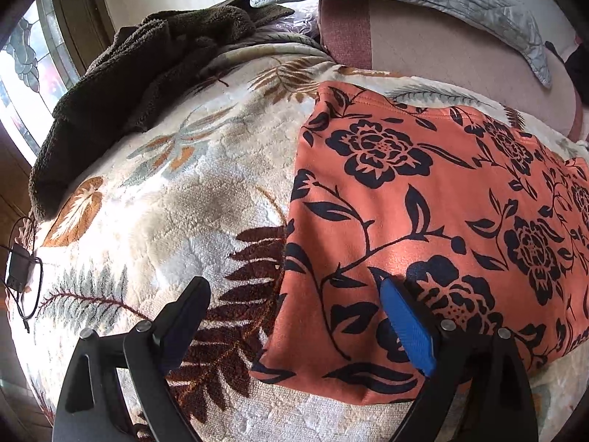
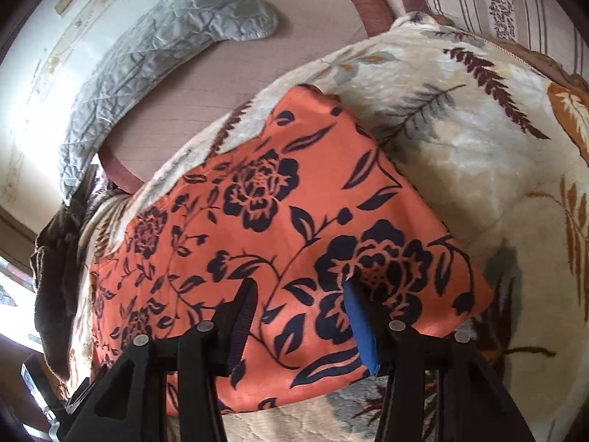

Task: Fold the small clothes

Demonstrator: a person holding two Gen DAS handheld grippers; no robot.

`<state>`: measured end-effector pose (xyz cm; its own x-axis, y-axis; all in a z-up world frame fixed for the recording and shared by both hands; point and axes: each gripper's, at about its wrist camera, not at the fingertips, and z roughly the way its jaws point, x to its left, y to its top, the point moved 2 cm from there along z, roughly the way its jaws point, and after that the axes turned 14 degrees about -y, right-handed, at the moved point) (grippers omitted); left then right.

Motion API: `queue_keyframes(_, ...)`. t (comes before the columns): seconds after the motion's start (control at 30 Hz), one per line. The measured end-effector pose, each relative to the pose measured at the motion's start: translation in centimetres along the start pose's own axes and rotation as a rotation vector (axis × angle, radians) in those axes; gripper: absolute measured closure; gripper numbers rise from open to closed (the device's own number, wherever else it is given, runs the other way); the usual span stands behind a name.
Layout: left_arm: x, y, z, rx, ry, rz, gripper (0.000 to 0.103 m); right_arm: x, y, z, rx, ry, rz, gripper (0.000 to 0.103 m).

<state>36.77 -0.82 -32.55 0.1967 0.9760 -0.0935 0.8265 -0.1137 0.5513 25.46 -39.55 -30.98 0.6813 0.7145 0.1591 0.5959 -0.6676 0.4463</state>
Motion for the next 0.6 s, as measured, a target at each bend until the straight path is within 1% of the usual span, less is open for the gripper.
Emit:
queue_keyframes(0.03,-0.1,0.1,-0.1,0.0,0.003,0.004,0.01,-0.2,-0.1,0.6,0.023,0.003,-0.002,0.05)
queue_keyframes(0.13,0.1,0.1,-0.2,0.001,0.001,0.006,0.01,-0.3,-0.1,0.3,0.007,0.001,-0.024,0.05)
queue_keyframes(0.27,0.4,0.0,-0.9,-0.003,-0.02,-0.002,0.01,-1.0,-0.4,-0.9,0.002,0.06,0.018,0.05)
queue_keyframes(0.3,0.5,0.0,-1.1,-0.006,-0.017,-0.001,0.01,-0.9,-0.5,-1.3,-0.008,0.062,0.014,0.05)
queue_keyframes(0.37,0.9,0.0,-1.5,-0.018,-0.012,-0.007,0.01,-1.0,-0.5,-1.8,-0.032,0.038,0.016,0.05)
queue_keyframes(0.43,1.3,0.1,-1.8,-0.031,0.001,-0.016,0.01,-1.8,-0.5,-1.8,-0.033,0.005,0.052,0.05)
queue_keyframes(0.5,1.7,0.1,-1.4,-0.025,0.018,-0.022,0.01,-2.5,-0.3,-0.6,0.01,-0.026,0.082,0.05)
queue_keyframes(0.53,1.9,-0.1,-0.9,-0.007,0.025,-0.021,0.01,-2.6,-0.4,0.1,0.04,-0.022,0.086,0.05)
queue_keyframes(0.6,1.9,-0.2,-0.2,0.008,0.017,-0.016,0.009,-2.4,-0.3,0.3,0.035,-0.037,0.059,0.05)
